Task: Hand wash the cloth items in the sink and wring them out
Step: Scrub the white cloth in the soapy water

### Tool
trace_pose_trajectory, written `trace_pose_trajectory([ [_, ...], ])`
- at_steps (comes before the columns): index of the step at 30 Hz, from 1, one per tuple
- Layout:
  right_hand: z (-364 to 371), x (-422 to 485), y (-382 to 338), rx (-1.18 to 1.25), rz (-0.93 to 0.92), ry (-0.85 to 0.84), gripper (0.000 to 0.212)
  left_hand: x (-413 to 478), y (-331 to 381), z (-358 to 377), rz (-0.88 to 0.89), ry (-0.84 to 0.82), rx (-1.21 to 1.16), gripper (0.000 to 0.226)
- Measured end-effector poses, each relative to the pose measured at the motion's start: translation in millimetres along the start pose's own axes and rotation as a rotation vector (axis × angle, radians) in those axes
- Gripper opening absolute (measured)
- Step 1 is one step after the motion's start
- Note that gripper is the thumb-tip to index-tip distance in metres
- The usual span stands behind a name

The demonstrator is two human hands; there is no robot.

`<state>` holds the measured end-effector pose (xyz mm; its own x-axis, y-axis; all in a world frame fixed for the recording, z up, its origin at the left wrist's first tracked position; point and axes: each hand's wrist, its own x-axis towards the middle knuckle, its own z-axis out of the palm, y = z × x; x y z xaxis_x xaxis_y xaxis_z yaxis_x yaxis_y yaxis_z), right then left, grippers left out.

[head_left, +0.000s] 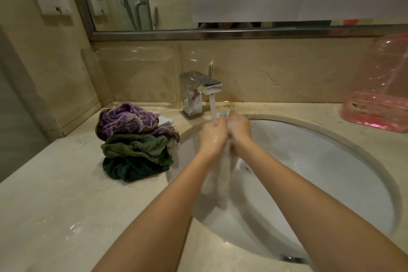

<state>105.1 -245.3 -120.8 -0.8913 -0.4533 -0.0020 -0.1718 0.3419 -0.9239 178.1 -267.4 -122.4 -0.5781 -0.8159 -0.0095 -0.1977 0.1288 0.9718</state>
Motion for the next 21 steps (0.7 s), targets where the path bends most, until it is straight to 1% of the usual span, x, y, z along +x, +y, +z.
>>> trace_pose_trajectory([
  [2, -3, -2, 3, 0.193, 0.032, 0.022, 0.037, -3, -1, 2, 0.000, -0.045, -0.079, 0.044],
  [3, -4, -8, 3, 0.236, -0.001, 0.027, 0.039, 0, 0, -1, -0.011, -0.039, -0.087, 0.044],
  [4, -3, -15, 1, 0.233, -0.054, 0.011, 0.039, 6, -1, -7, -0.038, -0.010, -0.069, 0.044],
  [6, 1, -33, -6, 0.185, -0.154, -0.097, 0.039, 20, -4, -18, -0.094, 0.061, 0.032, 0.040],
  [7, 3, -39, -8, 0.155, -0.206, -0.138, 0.040, 23, -6, -22, -0.106, 0.062, 0.119, 0.035],
  [9, 0, -40, -12, 0.122, -0.261, -0.157, 0.042, 27, -9, -23, -0.093, 0.000, 0.162, 0.031],
  [11, -9, -28, -10, 0.128, -0.249, -0.094, 0.041, 25, -11, -20, -0.080, -0.090, 0.004, 0.036],
  [13, -21, -18, -6, 0.107, -0.190, -0.034, 0.039, 14, -5, -19, -0.084, -0.160, -0.178, 0.044],
  [14, -25, -14, -2, 0.067, -0.160, -0.029, 0.034, 13, -3, -20, -0.075, -0.173, -0.231, 0.048],
  [16, -35, -6, 9, -0.124, -0.120, -0.045, 0.020, 17, -2, -23, -0.072, -0.128, -0.334, 0.052],
  [17, -42, -2, 15, -0.223, -0.105, -0.092, 0.016, 19, -2, -25, -0.081, -0.090, -0.391, 0.053],
  [18, -50, 2, 20, -0.269, -0.081, -0.205, 0.015, 20, -1, -27, -0.092, -0.054, -0.414, 0.054],
  [19, -58, 3, 24, -0.247, -0.028, -0.404, 0.016, 23, -2, -28, -0.093, -0.035, -0.437, 0.055],
  [20, -62, 2, 27, -0.194, 0.060, -0.645, 0.021, 23, -3, -29, -0.090, -0.026, -0.432, 0.055],
  [21, -63, 0, 30, -0.175, 0.134, -0.845, 0.030, 23, -4, -28, -0.078, -0.015, -0.441, 0.054],
])
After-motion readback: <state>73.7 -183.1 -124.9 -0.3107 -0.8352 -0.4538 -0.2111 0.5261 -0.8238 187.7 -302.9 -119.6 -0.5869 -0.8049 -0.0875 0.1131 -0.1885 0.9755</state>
